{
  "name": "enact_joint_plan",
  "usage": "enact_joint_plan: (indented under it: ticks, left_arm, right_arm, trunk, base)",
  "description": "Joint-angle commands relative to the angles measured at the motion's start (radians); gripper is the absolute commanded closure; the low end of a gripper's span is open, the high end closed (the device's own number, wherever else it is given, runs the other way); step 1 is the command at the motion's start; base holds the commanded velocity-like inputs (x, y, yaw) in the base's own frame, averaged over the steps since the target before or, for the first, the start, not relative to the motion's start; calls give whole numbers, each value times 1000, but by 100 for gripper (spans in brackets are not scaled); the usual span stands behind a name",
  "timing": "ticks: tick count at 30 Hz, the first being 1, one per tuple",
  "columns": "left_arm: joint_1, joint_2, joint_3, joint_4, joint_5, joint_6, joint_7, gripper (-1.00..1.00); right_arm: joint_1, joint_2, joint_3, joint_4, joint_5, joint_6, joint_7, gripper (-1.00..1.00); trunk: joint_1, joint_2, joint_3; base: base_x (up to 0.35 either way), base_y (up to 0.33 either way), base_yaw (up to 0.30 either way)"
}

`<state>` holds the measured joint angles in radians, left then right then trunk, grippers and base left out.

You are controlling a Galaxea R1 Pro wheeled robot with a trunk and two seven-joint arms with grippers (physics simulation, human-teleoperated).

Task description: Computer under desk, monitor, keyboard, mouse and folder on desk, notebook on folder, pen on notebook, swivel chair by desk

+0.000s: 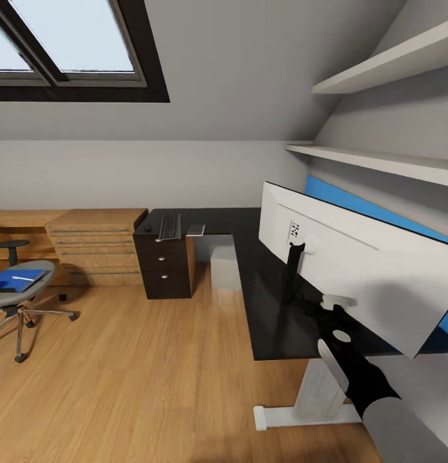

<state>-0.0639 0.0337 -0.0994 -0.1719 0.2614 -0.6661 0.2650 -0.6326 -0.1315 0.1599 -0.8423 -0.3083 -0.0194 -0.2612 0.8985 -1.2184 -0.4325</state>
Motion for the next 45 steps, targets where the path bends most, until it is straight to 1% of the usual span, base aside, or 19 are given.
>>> enact_joint_plan:
  ticks: [1,6,12,14,15,17,18,21,26,30,31,36,45]
  left_arm:
    - [-1,0,-10,0,6,-2,5,-100]
    - [0,1,-9,0,6,-2,5,-100]
    - [-1,3,-8,0,6,-2,5,-100]
    - [-1,14,4,-1,18,10,-6,-100]
    - [-1,20,5,-1,24,15,-12,-100]
    - [-1,31,5,-1,36,26,-23,-100]
    - [-1,37,0,-1,42,32,-29,-100]
    - [-1,20,-17,0,58,19,-46,-100]
    - [-1,-9,-28,0,28,-9,-17,-100]
    - [-1,-31,-28,1,3,-31,5,-100]
    - [-1,-33,-26,1,-3,-36,11,-100]
    - [-1,-12,-23,2,-29,-55,39,-100]
    - [-1,-6,-21,2,-28,-55,43,-100]
  right_arm:
    - [6,-5,6,-18,-20,17,-9,-100]
    - [17,-8,5,-43,-32,37,-30,-100]
    - [20,-9,6,-50,-36,28,-60,-100]
    - [22,-3,8,-49,-32,17,-71,-100]
    - [22,1,9,-49,-32,11,-77,-100]
    - [22,1,9,-49,-32,6,-88,-100]
    - [22,4,9,-48,-32,11,-84,-100]
    - [23,17,10,-48,-32,21,-67,-100]
    - [41,28,10,-53,-29,27,-51,-100]
    - [42,29,10,-54,-29,27,-50,-100]
    - [42,29,10,-54,-29,27,-50,-100]
    - [42,29,9,-54,-29,22,-50,-100]
    - [42,27,9,-54,-29,21,-50,-100]
  trunk:
    - [0,-1,-1]
    - [0,-1,-1]
    - [0,-1,-1]
    - [0,-1,-1]
    - [0,-1,-1]
    - [0,-1,-1]
    - [0,-1,-1]
    - [0,-1,-1]
    - [0,-1,-1]
    - [0,-1,-1]
    - [0,-1,-1]
    - [0,-1,-1]
    - [0,-1,-1]
  base:
    - [-1,-20,0]
    - [0,-122,0]
    - [0,-268,0]
    - [0,0,0]
    - [0,0,0]
    - [0,0,0]
    - [0,0,0]
    - [0,0,0]
    - [0,0,0]
    - [0,-18,0]
    - [78,-191,0]
    - [115,-176,0]
    - [13,-28,0]
